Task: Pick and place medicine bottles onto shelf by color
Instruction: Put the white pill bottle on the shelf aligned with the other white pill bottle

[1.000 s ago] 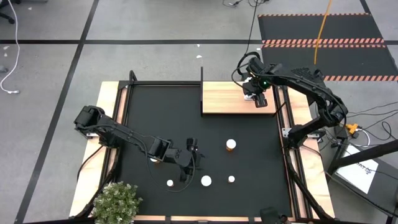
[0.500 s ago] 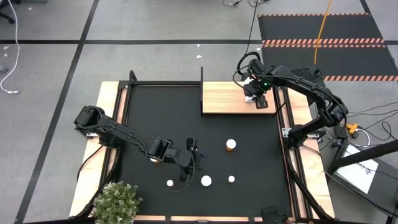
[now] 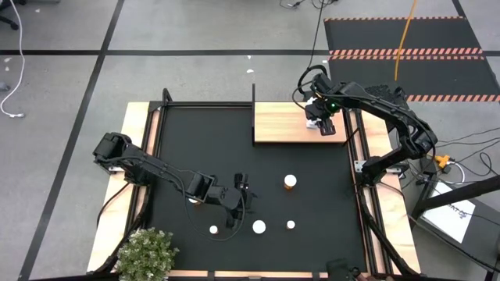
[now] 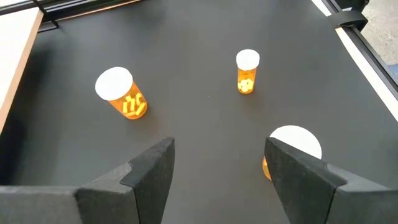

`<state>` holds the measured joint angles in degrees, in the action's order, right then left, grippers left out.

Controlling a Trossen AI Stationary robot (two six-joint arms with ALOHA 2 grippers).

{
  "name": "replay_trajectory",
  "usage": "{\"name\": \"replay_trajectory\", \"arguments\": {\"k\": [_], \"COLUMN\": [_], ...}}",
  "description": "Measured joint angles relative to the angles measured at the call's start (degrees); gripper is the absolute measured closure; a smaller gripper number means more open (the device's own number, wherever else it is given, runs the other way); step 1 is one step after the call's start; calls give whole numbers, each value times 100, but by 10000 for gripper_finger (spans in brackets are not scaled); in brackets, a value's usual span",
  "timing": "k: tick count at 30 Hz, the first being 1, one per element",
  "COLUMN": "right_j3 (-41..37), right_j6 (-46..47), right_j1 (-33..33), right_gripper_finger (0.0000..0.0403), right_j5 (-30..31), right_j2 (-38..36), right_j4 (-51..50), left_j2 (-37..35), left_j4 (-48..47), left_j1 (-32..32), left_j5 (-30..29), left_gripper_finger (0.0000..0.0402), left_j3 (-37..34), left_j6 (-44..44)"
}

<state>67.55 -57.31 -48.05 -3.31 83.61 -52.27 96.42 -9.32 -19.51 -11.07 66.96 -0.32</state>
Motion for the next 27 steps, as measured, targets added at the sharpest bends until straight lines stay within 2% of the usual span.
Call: {"name": "replay_trajectory", "arguments": {"k": [17,27], "right_j3": [0,0], "right_j6": [107,57], "right_j1": [26,255], "right_gripper_finger": [186,181], "right_j5": [0,37], "right_j2": [0,0], "right_j4": [-4,121], "left_j2": [0,0], "left_j4": [-27,-29], "left_j1": [0,0], "left_j5": [2,2], "left_gripper_finger": [151,151], "left_j3": [0,0], "left_j6": [-14,-23]}}
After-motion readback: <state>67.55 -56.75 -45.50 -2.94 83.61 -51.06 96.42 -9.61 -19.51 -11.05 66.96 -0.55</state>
